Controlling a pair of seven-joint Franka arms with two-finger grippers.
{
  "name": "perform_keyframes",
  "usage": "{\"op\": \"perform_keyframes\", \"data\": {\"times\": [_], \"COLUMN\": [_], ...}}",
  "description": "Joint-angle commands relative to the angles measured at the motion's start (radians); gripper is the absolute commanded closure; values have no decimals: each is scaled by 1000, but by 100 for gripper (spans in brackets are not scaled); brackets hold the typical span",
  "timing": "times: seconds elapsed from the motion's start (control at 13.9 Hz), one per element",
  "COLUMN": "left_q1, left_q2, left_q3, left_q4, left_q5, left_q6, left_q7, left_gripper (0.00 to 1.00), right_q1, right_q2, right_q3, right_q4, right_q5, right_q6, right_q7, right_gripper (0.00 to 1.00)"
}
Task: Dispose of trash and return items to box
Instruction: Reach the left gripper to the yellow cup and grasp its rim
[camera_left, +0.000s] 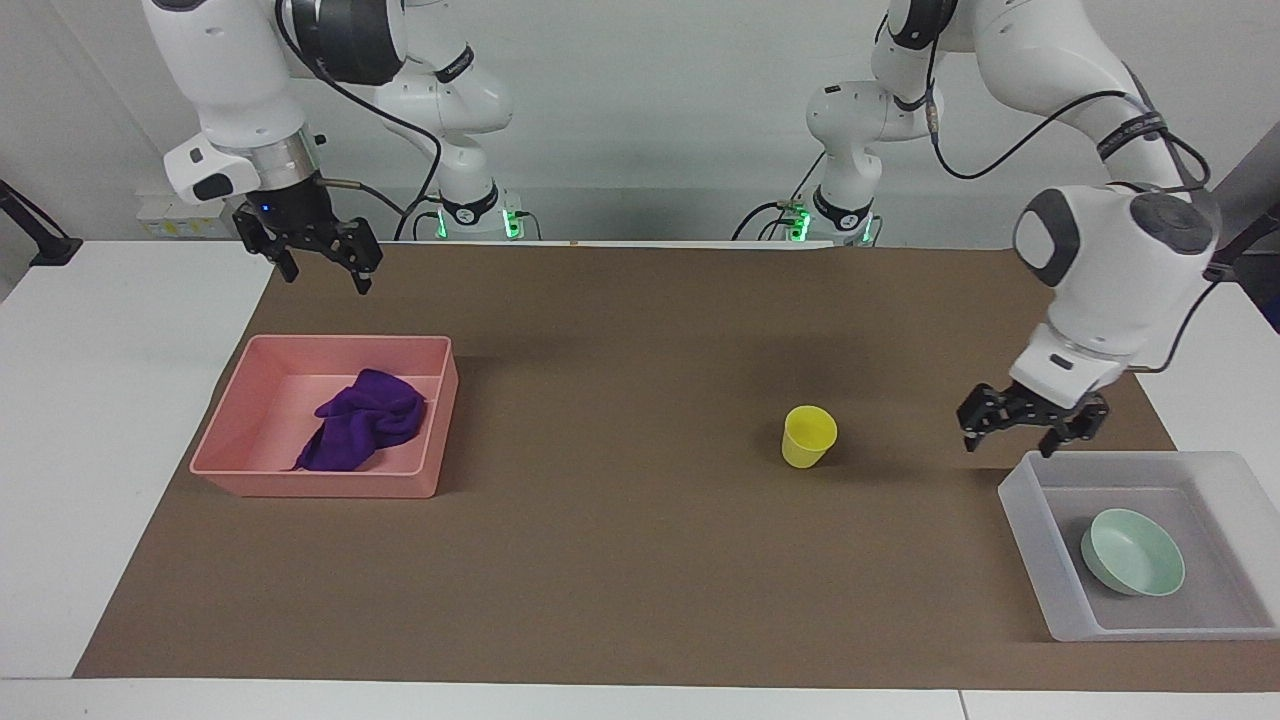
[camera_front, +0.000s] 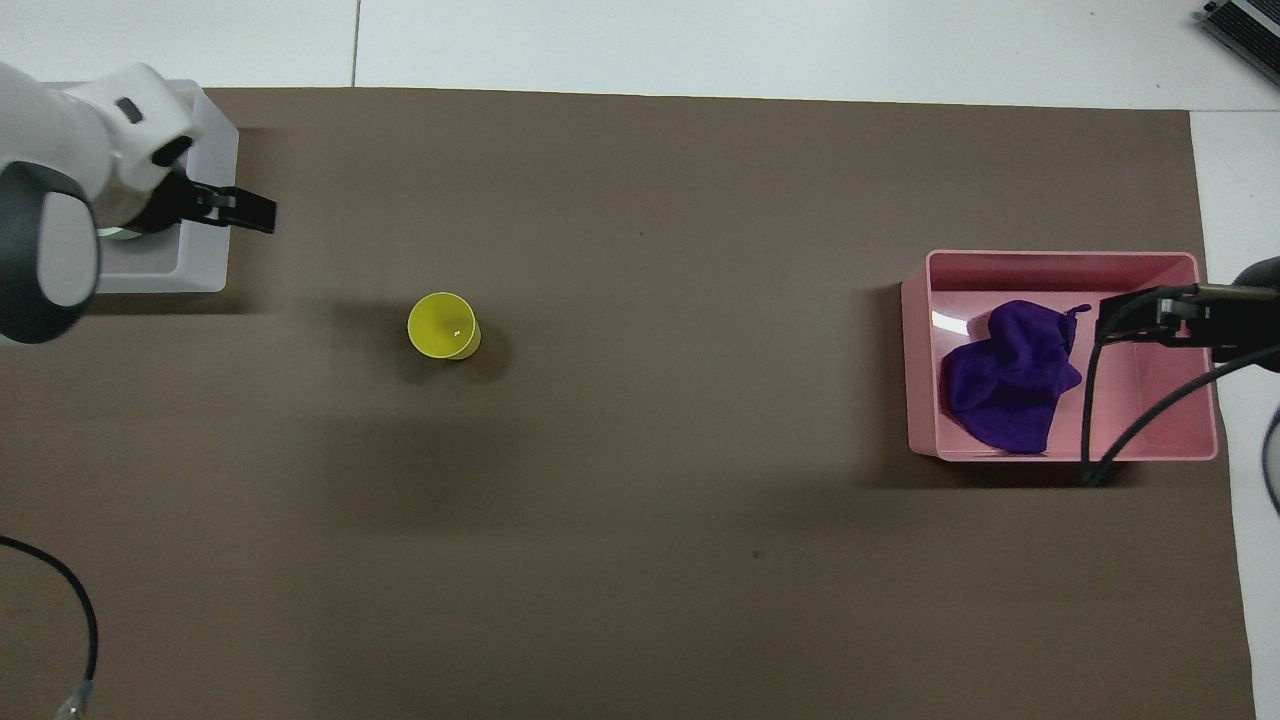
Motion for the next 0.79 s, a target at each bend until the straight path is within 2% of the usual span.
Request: {"op": "perform_keyframes", "data": {"times": [0.0, 0.22, 0.58, 0.65, 0.72], "left_q1": [-109, -147, -204, -204, -203], "left_q2": [-86, -127, -107, -106, -106], "left_q3": [20, 17, 17, 17, 17], "left_q4": [-207, -333, -381, -405, -428], "left_q5": [14, 14, 14, 14, 14], "left_q6": [141, 227, 310, 345, 377], "left_q7": [-84, -100, -164, -164, -164], "left_gripper": [0, 0, 0, 10, 24], "right_q1": [-23, -38, -34, -37, -37], "right_q2": [35, 20, 4, 3, 3], "right_q3": [0, -3, -3, -3, -3], "right_q4": [123, 86, 49, 49, 49], "right_q5": [21, 41, 39, 41, 41], "right_q6": [-106, -95, -69, -68, -68], "right_q7": [-39, -70, -106, -116, -114], "right_gripper": [0, 0, 0, 0, 0]}}
